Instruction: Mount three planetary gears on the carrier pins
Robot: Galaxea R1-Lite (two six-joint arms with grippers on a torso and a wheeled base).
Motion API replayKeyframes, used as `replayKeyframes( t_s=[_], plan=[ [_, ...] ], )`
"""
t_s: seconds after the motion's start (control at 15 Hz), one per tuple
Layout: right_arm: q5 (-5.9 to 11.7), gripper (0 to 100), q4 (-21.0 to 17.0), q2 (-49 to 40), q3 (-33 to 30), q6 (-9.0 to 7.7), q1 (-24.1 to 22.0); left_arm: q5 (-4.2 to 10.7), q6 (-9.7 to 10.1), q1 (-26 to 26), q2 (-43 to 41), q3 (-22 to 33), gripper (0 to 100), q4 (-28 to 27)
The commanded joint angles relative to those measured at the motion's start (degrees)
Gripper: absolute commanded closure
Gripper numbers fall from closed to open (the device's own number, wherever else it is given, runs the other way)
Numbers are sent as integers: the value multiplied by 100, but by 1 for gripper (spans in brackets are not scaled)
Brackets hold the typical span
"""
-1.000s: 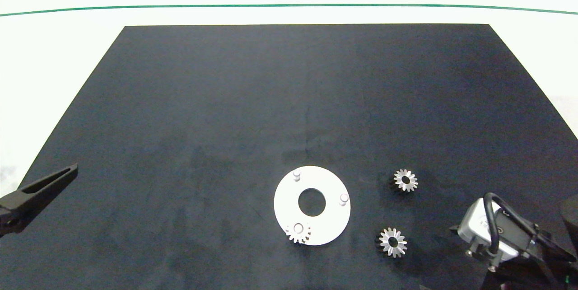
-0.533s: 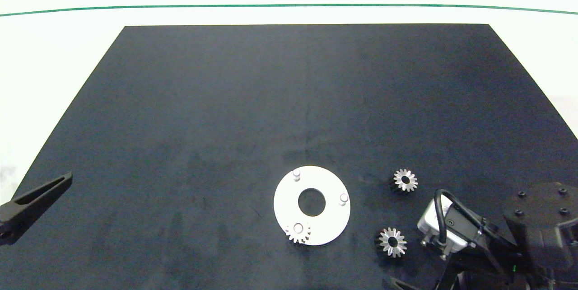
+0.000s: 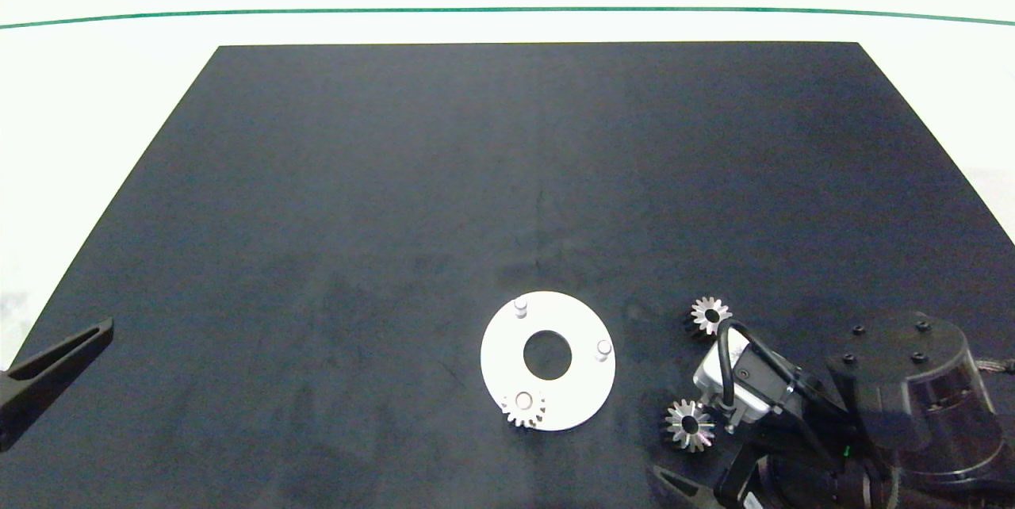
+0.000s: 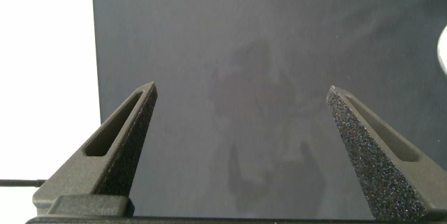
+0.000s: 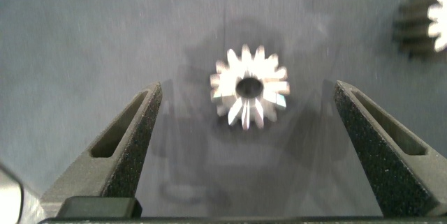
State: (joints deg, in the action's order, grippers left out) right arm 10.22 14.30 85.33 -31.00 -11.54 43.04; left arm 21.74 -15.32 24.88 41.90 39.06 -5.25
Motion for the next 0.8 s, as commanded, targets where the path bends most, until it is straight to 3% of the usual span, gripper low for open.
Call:
replayKeyframes(
  t_s=[0.07, 0.8],
  plan=[
    [16, 0, 47, 124, -2, -14, 37, 15, -6, -1, -68, -4, 0, -46],
    [16, 21, 47, 141, -38, -14, 11, 6, -6, -1, -103, -4, 0, -63]
  ],
)
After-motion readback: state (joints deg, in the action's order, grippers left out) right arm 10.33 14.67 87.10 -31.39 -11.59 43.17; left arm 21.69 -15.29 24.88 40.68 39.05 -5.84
